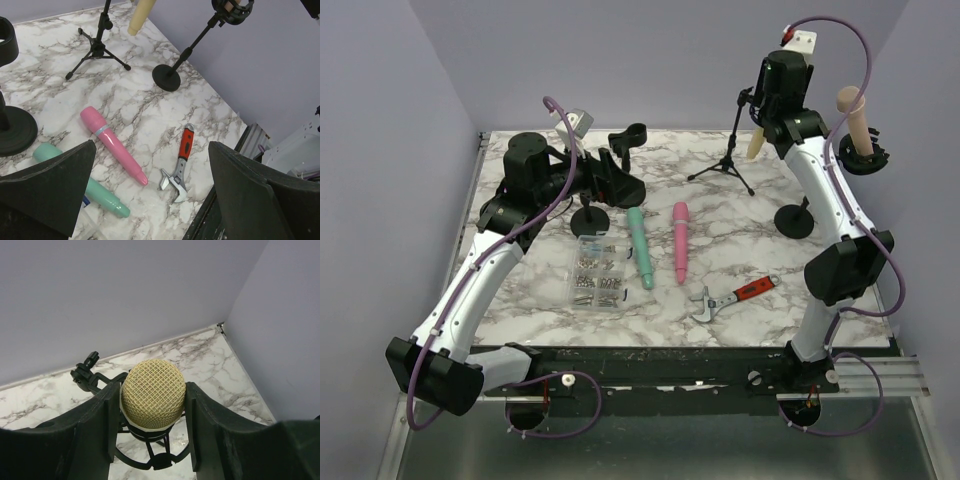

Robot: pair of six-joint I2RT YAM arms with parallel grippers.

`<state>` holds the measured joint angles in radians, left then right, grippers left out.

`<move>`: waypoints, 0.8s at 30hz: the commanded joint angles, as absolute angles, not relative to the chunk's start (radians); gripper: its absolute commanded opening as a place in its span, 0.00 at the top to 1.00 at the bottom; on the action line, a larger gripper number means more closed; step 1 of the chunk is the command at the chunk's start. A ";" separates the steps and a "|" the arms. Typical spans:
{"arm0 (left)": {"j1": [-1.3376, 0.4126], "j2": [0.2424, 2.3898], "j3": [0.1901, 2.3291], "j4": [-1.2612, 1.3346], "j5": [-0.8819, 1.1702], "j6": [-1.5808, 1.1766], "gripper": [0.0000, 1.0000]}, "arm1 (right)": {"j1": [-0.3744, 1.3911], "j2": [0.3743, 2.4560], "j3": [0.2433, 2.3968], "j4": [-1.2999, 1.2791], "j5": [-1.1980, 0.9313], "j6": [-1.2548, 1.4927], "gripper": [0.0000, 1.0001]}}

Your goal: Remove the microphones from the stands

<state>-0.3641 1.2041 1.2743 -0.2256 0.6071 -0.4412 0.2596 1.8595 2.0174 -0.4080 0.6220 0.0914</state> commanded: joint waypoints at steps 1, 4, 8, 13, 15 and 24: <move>-0.369 1.181 1.272 -0.206 0.626 -0.427 0.01 | 0.255 1.850 2.108 -0.402 0.579 0.071 0.77; -0.370 1.181 1.269 -0.201 0.627 -0.431 0.01 | 0.256 1.851 2.162 -0.406 0.561 0.040 0.79; -0.369 1.180 1.266 -0.198 0.627 -0.434 0.02 | 0.256 1.863 2.270 -0.440 0.550 0.010 0.83; -0.370 1.174 1.266 -0.195 0.627 -0.434 0.01 | 0.256 1.820 2.315 -0.426 0.541 -0.043 0.87; -0.370 1.173 1.265 -0.195 0.628 -0.436 0.01 | 0.256 1.783 2.301 -0.409 0.521 -0.040 0.88; -0.371 1.170 1.262 -0.186 0.632 -0.444 0.02 | 0.256 1.638 2.204 -0.381 0.177 0.052 0.99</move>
<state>-0.3645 1.1969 1.2709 -0.2199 0.6071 -0.4419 0.2523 1.7126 2.2314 -0.4358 0.3992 0.0071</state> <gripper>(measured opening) 0.980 0.542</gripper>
